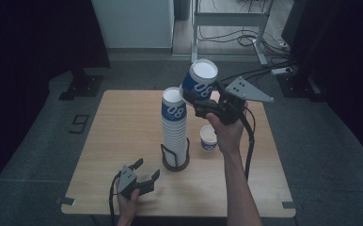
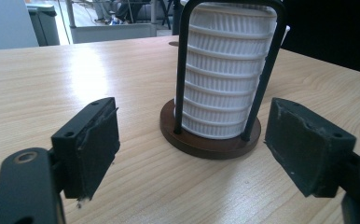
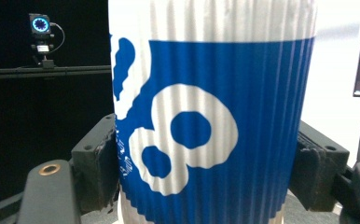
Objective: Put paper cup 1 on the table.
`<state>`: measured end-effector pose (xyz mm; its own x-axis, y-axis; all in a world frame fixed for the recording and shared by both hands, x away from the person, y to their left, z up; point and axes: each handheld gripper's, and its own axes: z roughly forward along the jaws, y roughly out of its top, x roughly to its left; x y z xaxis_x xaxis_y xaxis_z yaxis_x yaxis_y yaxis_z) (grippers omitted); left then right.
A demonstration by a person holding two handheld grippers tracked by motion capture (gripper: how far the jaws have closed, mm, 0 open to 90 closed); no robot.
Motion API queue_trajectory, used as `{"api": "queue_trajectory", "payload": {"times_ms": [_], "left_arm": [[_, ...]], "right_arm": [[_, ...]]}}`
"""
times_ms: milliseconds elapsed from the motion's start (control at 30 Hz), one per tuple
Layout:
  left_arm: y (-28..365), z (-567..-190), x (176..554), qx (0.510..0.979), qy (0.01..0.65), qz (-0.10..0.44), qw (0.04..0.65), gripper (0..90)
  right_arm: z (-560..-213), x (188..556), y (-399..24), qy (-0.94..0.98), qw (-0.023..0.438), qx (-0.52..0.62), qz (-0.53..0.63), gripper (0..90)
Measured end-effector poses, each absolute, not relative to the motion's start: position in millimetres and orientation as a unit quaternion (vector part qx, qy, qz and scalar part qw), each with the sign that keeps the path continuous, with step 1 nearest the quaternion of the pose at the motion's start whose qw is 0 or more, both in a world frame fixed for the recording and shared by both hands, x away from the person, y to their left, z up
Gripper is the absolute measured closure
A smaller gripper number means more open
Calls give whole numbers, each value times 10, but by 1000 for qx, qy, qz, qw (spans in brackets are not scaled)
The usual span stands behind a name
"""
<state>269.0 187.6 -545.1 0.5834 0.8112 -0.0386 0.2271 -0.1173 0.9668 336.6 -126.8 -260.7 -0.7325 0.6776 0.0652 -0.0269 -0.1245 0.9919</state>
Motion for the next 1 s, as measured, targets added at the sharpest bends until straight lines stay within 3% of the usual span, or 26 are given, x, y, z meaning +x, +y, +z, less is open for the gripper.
{"api": "queue_trajectory", "payload": {"times_ms": [500, 1000], "left_arm": [[1890, -5450, 2689, 700, 367, 259, 555, 197], [1879, -5450, 2692, 708, 348, 240, 566, 233]], "right_arm": [[-3008, 3211, -1639, 620, 258, 310, 673, 223], [-3631, 3137, -1728, 630, 225, 355, 653, 224]]}}
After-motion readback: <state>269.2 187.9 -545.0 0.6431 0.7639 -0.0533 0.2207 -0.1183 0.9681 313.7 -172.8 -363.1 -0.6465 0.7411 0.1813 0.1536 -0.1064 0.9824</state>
